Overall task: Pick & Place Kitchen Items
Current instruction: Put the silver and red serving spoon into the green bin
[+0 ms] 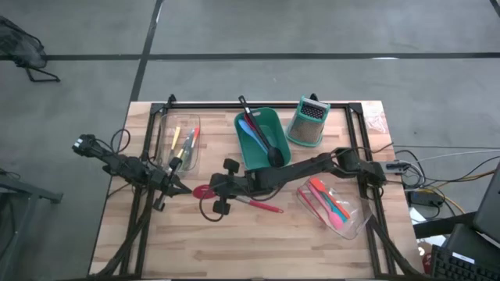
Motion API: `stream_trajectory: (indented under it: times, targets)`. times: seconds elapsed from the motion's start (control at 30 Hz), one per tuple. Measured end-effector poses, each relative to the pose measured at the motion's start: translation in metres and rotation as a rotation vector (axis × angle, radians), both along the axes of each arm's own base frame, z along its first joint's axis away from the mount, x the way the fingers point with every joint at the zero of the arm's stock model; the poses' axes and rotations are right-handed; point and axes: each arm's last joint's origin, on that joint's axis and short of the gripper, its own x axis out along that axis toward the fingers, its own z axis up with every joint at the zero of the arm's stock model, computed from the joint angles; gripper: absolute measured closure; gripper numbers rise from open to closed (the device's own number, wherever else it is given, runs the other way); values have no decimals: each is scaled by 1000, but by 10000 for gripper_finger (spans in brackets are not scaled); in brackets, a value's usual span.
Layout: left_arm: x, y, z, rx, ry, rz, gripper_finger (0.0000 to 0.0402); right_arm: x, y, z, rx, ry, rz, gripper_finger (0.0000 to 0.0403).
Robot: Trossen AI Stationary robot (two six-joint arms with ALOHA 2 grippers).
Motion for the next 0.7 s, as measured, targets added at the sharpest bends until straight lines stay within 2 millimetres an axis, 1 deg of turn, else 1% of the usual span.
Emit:
stream_trajectory:
  times: [0.17, 0.33, 0.4, 0.5, 0.6, 0.7]
  targets:
    - [0, 0, 0, 0, 0, 0, 390, -9, -5, 27, -65, 44, -71, 385]
    - [0, 0, 0, 0, 0, 0, 390, -24, -12, 65, -134, 30, -146, 385]
    - [0, 0, 0, 0, 0, 0, 390, -29, -18, 79, -156, 19, -180, 385]
    - [0, 0, 0, 0, 1, 0, 390, -37, -32, 101, -150, -27, -215, 385]
    - [0, 0, 0, 0, 1, 0, 390, -47, -53, 120, -146, -61, -254, 385]
    - [0, 0, 0, 0, 0, 0, 390, -52, -80, 126, -118, -75, -313, 385]
